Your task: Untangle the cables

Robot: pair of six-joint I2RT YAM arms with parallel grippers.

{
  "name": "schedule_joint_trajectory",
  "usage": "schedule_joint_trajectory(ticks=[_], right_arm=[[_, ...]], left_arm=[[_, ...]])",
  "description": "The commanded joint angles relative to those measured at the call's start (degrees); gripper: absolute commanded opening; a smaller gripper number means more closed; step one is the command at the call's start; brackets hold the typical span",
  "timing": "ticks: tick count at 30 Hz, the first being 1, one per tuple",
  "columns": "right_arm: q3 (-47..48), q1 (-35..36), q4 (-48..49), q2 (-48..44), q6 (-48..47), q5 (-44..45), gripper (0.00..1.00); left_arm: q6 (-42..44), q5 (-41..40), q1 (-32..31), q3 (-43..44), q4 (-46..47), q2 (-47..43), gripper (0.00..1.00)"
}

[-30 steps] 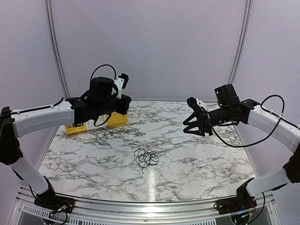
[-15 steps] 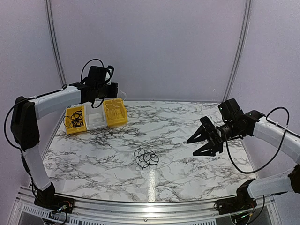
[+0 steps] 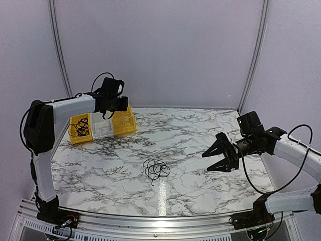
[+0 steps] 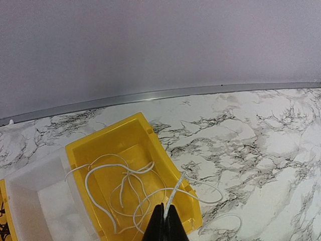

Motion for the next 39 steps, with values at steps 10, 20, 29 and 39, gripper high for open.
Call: schedule_joint_trajectory(ticks=[10,20,29,39], right_arm=[[-0.30,-0.24,3.75,1.06,2.09,3.42,0.57],[-0.47,-0.23,4.51,2.43,2.58,5.56,0.57],[-0.81,-0.33,4.99,2.90,3.13,6.22,0.57],[-0.53,-0.32,4.94,3.80,2.96,6.74,0.57]], left_arm=[[-2.19,-6.93,3.60,2.31,-1.20,3.62,0.00],[-5.57,-4.68,4.25,8.25,-1.31,11.78,0.00],[-9.51,-4.60,4.28,11.51,-1.50,18.58,0.00],[-9.76,-4.10,4.21,9.88,-1.30,14.89,0.26]])
